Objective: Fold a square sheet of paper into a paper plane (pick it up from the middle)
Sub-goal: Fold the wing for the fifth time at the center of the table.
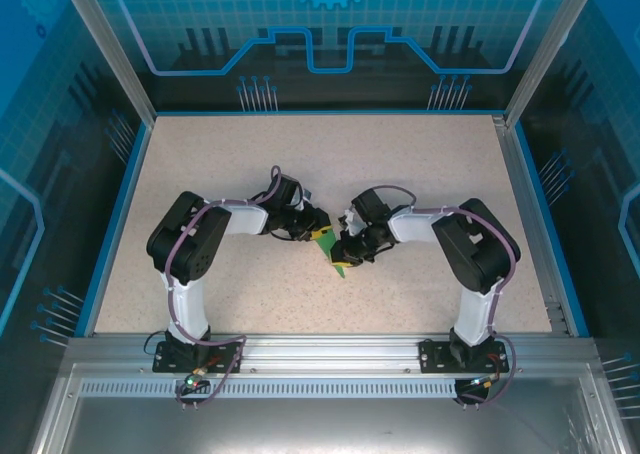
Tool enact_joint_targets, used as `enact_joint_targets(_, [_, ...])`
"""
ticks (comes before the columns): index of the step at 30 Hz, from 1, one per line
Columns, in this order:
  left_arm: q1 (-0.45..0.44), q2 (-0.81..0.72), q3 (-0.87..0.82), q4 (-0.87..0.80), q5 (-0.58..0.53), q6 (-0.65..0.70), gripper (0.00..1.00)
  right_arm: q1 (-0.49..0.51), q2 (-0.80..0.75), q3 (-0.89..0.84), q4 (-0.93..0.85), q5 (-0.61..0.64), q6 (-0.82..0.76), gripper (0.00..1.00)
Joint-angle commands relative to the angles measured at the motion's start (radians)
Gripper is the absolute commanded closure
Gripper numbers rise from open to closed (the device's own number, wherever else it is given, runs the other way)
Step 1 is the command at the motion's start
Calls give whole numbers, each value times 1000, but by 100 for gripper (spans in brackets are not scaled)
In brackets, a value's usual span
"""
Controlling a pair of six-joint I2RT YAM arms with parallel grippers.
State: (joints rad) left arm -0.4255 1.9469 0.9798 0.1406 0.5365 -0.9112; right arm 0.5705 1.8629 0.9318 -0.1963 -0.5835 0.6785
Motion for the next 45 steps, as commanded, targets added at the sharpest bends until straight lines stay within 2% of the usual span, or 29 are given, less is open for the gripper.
enact_joint_targets(1, [16, 61, -26, -100, -63, 0, 70, 0, -28, -95, -63, 7, -27, 85])
enact_joint_targets(11, [16, 61, -20, -110, -61, 5, 70, -6, -147, -206, -140, -15, -100, 84])
enact_joint_targets(19, [15, 56, -28, -105, -57, 11, 70, -21, -233, -123, -102, 16, -34, 85])
enact_joint_targets(30, [16, 60, -22, -98, -46, 7, 69, -11, -54, 17, 55, -27, 81, 84])
enact_joint_targets(40, [14, 48, -15, -90, -31, 9, 68, -12, 37, 26, -33, 34, 19, 84])
enact_joint_targets(45, [14, 10, 14, -98, -7, 27, 64, -13, 66, -13, -66, 81, -2, 90])
